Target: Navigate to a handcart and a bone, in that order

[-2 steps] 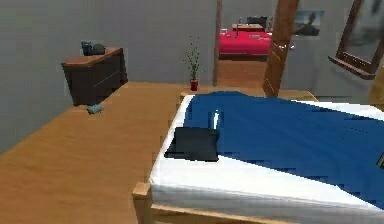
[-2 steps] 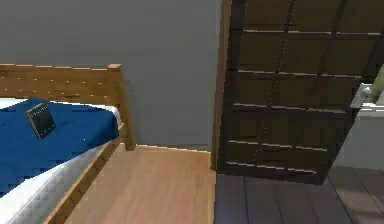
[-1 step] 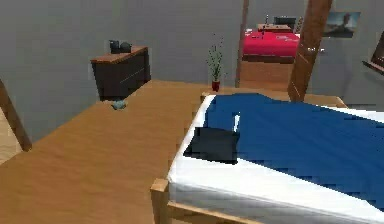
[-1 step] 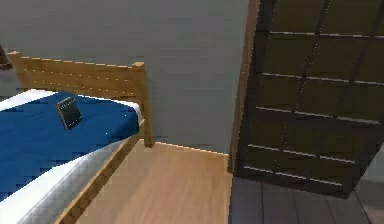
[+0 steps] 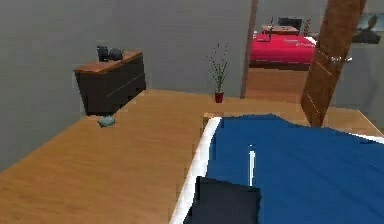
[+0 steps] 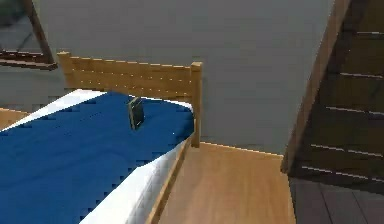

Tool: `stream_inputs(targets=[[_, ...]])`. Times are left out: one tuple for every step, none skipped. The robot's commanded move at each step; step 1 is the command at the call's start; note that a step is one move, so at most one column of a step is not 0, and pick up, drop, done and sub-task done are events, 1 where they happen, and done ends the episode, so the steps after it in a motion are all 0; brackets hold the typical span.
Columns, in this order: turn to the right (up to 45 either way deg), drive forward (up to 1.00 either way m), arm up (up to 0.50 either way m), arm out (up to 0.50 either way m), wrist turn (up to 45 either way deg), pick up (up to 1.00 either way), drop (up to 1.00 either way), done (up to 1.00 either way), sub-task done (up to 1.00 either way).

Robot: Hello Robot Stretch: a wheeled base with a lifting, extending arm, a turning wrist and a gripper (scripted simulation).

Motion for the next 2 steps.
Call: stream_inputs(targets=[[-45.0,0.0,0.0,0.0,0.0,0.0,0.0,0.0,0.0],[-21.0,0.0,0.0,0.0,0.0,0.0,0.0,0.0,0.0]])
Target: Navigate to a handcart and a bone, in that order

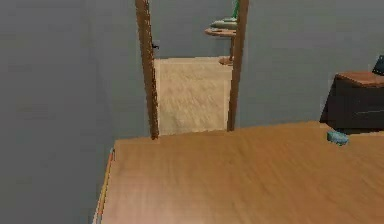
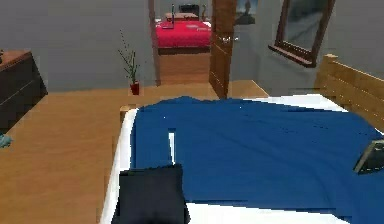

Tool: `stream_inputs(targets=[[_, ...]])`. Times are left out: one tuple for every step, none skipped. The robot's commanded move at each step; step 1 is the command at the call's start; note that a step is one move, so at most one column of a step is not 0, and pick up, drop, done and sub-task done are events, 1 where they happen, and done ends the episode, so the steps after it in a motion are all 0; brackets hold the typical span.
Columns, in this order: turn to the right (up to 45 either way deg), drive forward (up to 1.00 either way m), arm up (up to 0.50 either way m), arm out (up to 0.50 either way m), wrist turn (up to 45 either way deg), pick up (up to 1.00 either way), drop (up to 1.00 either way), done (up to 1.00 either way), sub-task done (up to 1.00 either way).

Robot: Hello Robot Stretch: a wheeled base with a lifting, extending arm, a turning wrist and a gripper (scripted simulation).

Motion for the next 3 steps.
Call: stream_inputs(targets=[[0.0,1.0,0.0,0.0,0.0,0.0,0.0,0.0,0.0],[0.0,0.9,0.0,0.0,0.0,0.0,0.0,0.0,0.0],[-42.0,0.0,0.0,0.0,0.0,0.0,0.0,0.0,0.0]])
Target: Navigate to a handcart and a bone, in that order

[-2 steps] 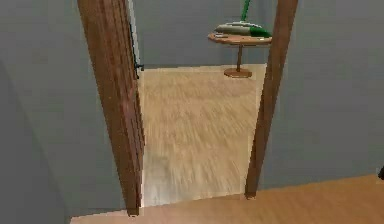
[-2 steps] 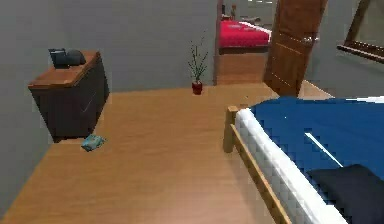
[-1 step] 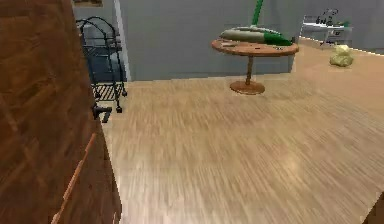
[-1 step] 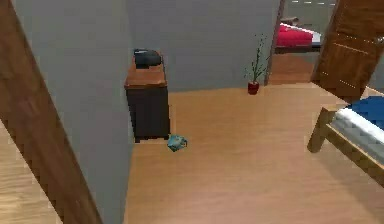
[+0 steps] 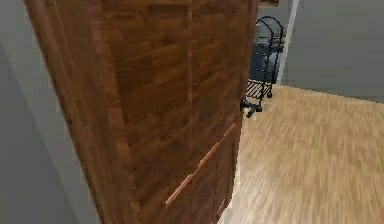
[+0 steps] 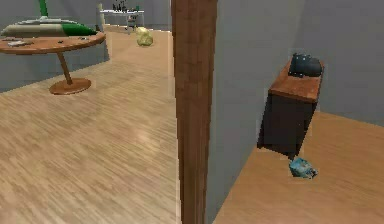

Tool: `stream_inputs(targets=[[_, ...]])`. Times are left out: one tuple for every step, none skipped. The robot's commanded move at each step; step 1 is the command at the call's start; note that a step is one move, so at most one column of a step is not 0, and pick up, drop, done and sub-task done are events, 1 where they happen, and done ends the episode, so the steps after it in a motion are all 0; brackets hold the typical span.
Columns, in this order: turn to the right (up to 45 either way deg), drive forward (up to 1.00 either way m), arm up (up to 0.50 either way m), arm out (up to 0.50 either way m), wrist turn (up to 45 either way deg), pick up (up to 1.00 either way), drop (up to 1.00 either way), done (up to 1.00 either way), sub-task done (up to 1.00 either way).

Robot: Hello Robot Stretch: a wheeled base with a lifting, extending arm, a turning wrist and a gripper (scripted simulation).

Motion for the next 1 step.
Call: stream_inputs(targets=[[0.0,0.05,0.0,0.0,0.0,0.0,0.0,0.0,0.0]])
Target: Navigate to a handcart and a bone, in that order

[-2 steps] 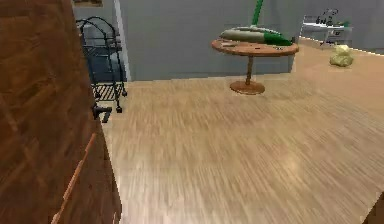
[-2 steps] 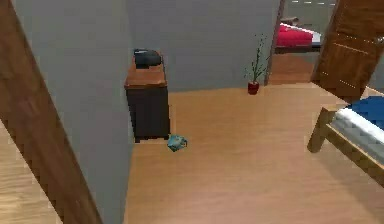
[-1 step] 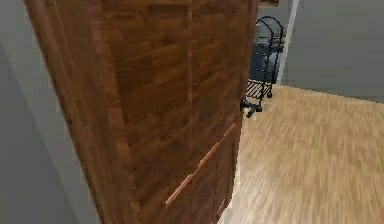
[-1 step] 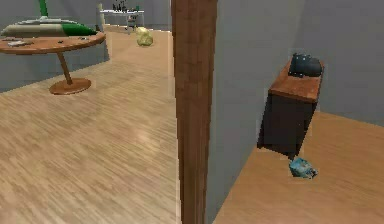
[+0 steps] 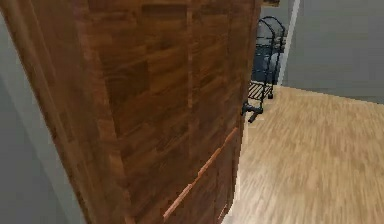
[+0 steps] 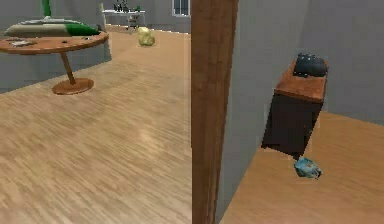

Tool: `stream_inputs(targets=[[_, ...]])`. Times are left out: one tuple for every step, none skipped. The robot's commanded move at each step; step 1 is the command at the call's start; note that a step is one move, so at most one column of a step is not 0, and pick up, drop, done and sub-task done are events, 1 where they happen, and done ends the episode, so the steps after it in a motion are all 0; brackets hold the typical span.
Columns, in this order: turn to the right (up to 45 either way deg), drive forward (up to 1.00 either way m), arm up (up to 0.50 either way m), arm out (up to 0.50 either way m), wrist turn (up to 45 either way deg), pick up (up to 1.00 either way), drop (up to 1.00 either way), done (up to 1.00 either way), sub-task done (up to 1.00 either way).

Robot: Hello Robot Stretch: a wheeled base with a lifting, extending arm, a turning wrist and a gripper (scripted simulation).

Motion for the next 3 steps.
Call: stream_inputs(targets=[[36.0,0.0,0.0,0.0,0.0,0.0,0.0,0.0,0.0],[3.0,0.0,0.0,0.0,0.0,0.0,0.0,0.0,0.0],[0.0,0.8,0.0,0.0,0.0,0.0,0.0,0.0,0.0]])
